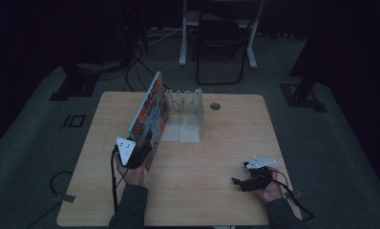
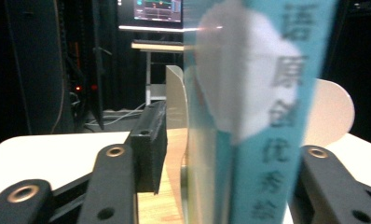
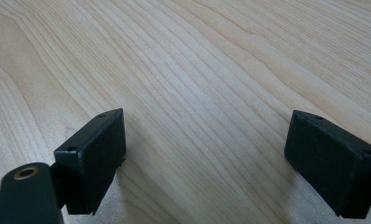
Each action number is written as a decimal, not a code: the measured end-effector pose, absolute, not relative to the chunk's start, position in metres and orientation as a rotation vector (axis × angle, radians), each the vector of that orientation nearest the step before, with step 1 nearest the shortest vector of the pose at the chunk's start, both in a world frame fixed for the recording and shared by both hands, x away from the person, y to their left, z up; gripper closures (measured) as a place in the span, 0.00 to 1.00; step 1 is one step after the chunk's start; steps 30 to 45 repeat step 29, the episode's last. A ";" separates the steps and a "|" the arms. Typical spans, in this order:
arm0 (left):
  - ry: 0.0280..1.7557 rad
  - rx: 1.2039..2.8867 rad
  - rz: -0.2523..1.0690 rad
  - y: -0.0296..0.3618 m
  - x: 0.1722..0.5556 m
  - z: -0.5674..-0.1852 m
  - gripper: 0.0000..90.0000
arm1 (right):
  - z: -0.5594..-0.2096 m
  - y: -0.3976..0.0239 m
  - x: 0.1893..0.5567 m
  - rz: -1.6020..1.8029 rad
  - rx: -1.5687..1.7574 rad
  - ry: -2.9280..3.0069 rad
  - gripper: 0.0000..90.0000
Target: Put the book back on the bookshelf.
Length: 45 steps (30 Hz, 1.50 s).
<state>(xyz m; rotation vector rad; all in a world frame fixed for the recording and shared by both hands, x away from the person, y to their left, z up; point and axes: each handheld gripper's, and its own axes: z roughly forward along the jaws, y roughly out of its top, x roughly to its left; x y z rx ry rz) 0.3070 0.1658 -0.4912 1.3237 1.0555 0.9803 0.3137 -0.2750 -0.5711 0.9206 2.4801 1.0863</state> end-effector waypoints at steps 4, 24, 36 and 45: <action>1.048 1.345 0.964 0.166 0.305 -0.492 0.53 | -0.571 -0.275 0.314 1.086 0.921 2.480 0.13; 1.053 1.373 0.871 0.189 0.277 -0.493 0.37 | -0.571 -0.275 0.314 1.086 0.919 2.480 0.13; 1.063 1.387 0.877 0.195 0.271 -0.496 0.37 | -0.571 -0.275 0.314 1.087 0.919 2.480 0.13; 1.063 1.387 0.877 0.195 0.271 -0.496 0.37 | -0.571 -0.275 0.314 1.087 0.919 2.480 0.13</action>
